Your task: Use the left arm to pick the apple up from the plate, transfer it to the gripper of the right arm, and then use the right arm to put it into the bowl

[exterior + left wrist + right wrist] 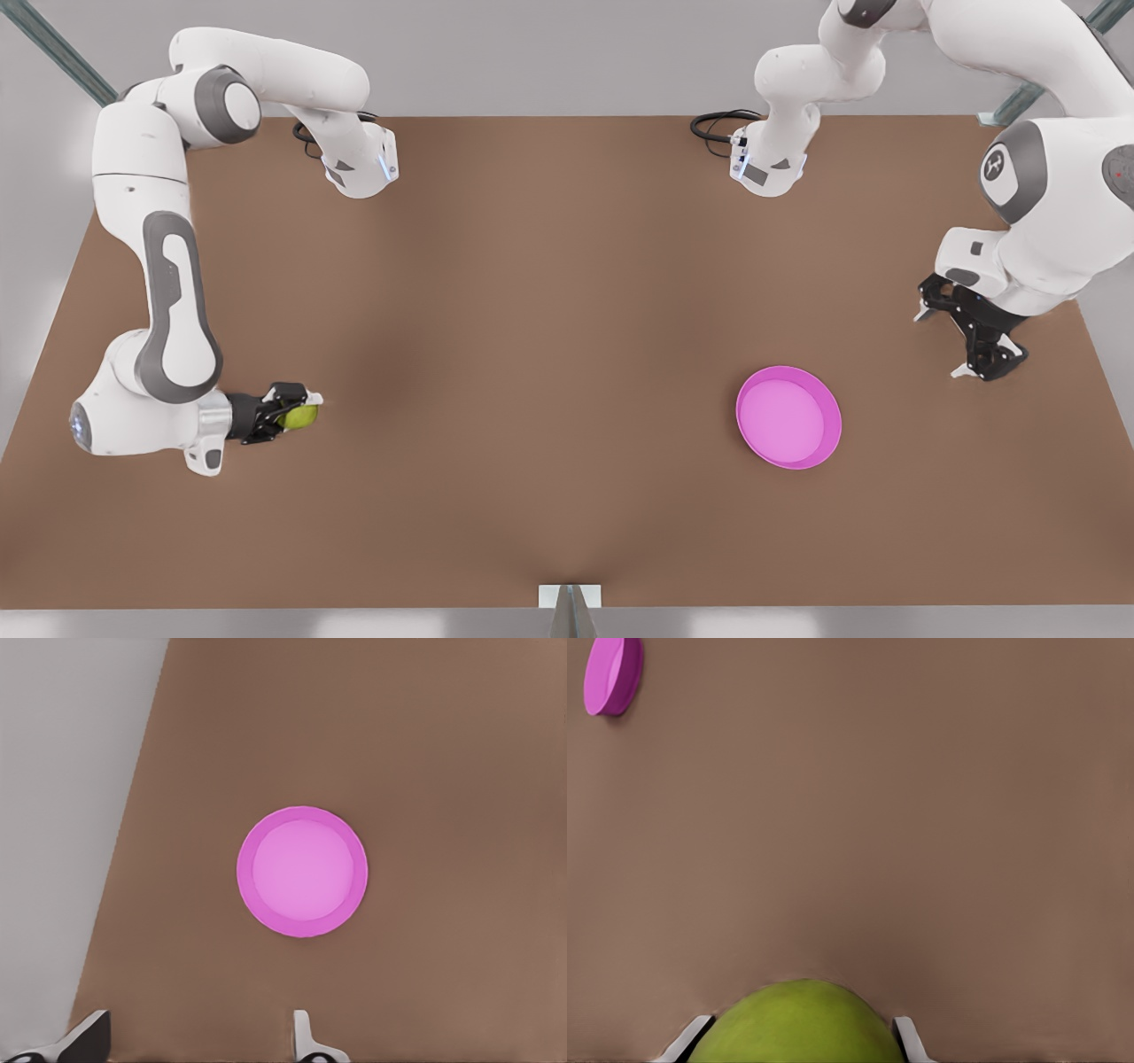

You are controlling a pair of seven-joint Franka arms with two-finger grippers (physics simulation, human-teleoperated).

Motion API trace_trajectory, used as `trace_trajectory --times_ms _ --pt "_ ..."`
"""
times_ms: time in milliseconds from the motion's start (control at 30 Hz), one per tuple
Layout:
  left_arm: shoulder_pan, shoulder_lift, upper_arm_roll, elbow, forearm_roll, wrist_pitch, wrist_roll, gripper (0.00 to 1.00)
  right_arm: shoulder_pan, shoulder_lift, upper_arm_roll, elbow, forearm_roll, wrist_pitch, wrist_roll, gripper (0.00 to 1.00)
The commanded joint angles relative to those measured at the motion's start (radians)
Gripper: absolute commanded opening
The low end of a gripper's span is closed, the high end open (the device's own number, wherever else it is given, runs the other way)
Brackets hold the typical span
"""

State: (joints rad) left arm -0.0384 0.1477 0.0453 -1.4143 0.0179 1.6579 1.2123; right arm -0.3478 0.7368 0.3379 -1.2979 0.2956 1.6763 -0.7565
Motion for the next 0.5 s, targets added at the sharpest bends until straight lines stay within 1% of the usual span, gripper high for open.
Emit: trace_trajectory --times_ms 0,33,100,167,233,400,467 --pt "-0.044 -0.028 0.081 -0.022 -0.038 -0.139 -1.231 1.0 -0.008 -0.001 0.0 0.0 -0.119 -0.007 -0.152 0.69" --pt "-0.046 0.004 0.079 0.027 -0.035 -0.139 -1.232 1.0 -0.011 0.001 0.0 0.0 -0.141 -0.001 -0.178 0.69" --pt "-0.051 0.043 0.079 0.05 -0.003 -0.13 -1.231 1.0 -0.02 0.004 0.0 0.002 -0.213 0.017 -0.205 0.69" --pt "-0.081 0.043 0.077 0.074 -0.001 -0.13 -1.231 1.0 -0.022 0.004 -0.002 0.006 -0.311 0.042 -0.207 0.69" --pt "-0.101 0.043 0.079 0.074 0.001 -0.132 -1.235 1.0 -0.034 0.006 -0.008 0.008 -0.357 0.088 -0.271 0.69" --pt "-0.098 0.043 0.079 0.072 -0.004 -0.132 -1.235 1.0 -0.072 0.009 -0.014 0.009 -0.504 0.186 -0.42 0.69" --pt "-0.1 0.043 0.081 0.072 -0.006 -0.135 -1.237 1.0 -0.099 0.018 -0.017 0.009 -0.527 0.209 -0.511 0.69"
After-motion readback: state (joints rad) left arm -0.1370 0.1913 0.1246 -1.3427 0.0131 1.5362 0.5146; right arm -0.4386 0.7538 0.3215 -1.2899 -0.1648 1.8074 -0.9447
